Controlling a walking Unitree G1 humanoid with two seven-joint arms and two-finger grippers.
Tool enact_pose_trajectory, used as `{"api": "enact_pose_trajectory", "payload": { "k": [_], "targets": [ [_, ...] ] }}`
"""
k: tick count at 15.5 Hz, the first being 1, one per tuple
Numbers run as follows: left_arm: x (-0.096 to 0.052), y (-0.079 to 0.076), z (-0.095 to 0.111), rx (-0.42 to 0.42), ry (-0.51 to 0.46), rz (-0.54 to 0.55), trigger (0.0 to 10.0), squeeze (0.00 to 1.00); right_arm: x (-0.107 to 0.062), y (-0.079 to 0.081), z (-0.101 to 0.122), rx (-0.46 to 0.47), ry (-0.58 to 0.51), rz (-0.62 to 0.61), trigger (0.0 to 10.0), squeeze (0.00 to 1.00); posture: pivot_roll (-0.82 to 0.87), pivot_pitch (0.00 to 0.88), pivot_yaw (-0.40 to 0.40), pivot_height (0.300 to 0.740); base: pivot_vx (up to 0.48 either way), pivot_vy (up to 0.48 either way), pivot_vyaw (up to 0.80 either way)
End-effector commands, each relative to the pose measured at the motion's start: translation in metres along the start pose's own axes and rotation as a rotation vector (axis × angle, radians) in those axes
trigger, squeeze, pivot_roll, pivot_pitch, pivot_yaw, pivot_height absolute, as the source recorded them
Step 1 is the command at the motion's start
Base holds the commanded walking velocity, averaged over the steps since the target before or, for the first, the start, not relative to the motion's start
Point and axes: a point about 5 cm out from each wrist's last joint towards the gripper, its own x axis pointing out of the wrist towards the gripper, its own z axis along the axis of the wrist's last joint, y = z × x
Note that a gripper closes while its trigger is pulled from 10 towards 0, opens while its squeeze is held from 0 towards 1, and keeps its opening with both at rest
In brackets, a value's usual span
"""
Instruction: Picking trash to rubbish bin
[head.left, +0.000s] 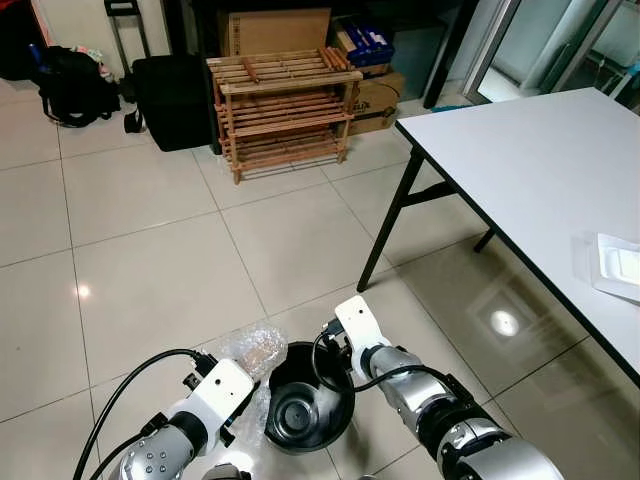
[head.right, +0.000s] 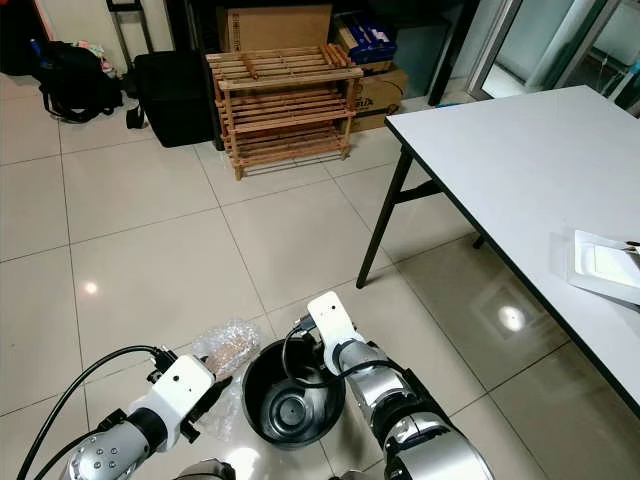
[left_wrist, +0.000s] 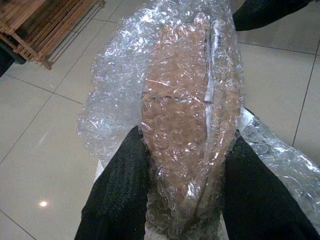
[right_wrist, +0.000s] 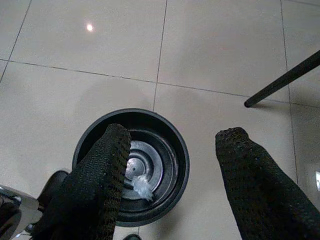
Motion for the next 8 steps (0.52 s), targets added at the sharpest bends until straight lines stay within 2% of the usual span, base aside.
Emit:
{"api": "enact_pose_trajectory", "payload": {
  "k": [1,2,3,4,5,6,7,8],
  "targets": [
    [-0.002,0.000,0.002,0.006,-0.004,0.008,10.0,0.00,0.000,-0.004,0.000,-0.004,-0.003,-0.017,10.0,1.00,0.10,0.116,-0.119,0.740,0.000,0.000,0.00],
    [0.002,0.003,0.001,0.010,0.000,0.030,10.0,0.00,-0.001,-0.007,0.000,-0.029,-0.005,-0.031,10.0,1.00,0.09,0.110,-0.112,0.740,0.000,0.000,0.00],
    [0.011,0.003,0.000,-0.003,-0.001,0.031,10.0,0.00,-0.003,-0.014,-0.001,-0.028,-0.021,-0.057,10.0,0.94,0.07,0.102,-0.103,0.740,0.000,0.000,0.00],
    [0.018,0.002,-0.001,-0.019,-0.005,0.024,10.0,0.00,-0.005,-0.019,-0.001,-0.011,-0.035,-0.076,10.0,0.94,0.07,0.101,-0.103,0.740,0.000,0.000,0.00],
    [0.031,0.002,-0.003,-0.001,-0.003,0.015,10.0,0.00,-0.010,-0.027,-0.005,0.013,-0.056,-0.096,10.0,0.00,0.05,0.096,-0.096,0.740,0.000,0.000,0.00],
    [0.049,0.002,-0.004,0.039,0.009,-0.003,10.0,0.00,-0.020,-0.038,-0.013,0.029,-0.092,-0.130,10.0,0.00,0.01,0.091,-0.077,0.740,0.000,0.000,0.00],
    [0.057,0.002,-0.004,0.056,0.010,-0.014,10.0,0.00,-0.027,-0.043,-0.017,0.038,-0.109,-0.148,10.0,0.00,-0.01,0.089,-0.069,0.740,0.000,0.000,0.00],
    [0.070,0.002,-0.003,0.068,0.013,-0.044,10.0,0.00,-0.040,-0.051,-0.022,0.051,-0.137,-0.182,10.0,0.00,-0.03,0.088,-0.056,0.740,0.000,0.000,0.00]
  ]
}}
